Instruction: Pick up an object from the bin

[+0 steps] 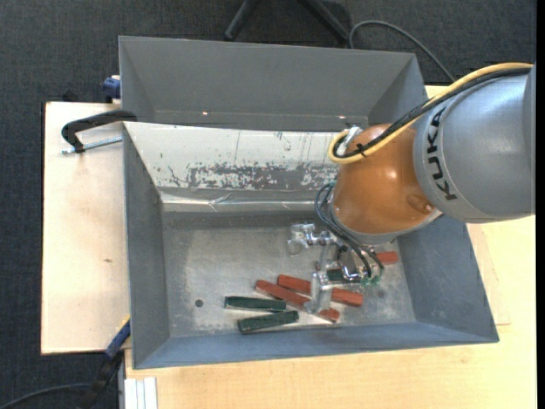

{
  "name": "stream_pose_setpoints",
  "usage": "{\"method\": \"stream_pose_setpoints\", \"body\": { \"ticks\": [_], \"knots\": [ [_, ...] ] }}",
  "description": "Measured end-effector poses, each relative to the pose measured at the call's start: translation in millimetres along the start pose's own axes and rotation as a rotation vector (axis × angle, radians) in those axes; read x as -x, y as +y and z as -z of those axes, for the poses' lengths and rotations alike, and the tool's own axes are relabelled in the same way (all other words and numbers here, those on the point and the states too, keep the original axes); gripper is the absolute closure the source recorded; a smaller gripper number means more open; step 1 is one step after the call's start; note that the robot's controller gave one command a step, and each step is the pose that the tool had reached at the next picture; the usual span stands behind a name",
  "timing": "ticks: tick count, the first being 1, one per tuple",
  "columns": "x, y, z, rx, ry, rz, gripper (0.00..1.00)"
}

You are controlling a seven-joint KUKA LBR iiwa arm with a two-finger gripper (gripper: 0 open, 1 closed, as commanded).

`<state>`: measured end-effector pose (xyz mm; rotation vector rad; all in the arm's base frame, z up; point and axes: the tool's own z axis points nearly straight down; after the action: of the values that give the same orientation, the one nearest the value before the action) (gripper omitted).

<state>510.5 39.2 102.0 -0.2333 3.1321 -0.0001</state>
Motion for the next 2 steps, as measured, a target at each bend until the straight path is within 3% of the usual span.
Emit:
{"method": "stream_pose_setpoints", "body": {
  "ticks": [1,2],
  "knots": [
    [5.3,-9.0,10.9,0.001,-0.005,-0.285,0.00],
    [-14.0,43.7,-32.9,0.002,0.006,-0.392,0.00]
  ]
}}
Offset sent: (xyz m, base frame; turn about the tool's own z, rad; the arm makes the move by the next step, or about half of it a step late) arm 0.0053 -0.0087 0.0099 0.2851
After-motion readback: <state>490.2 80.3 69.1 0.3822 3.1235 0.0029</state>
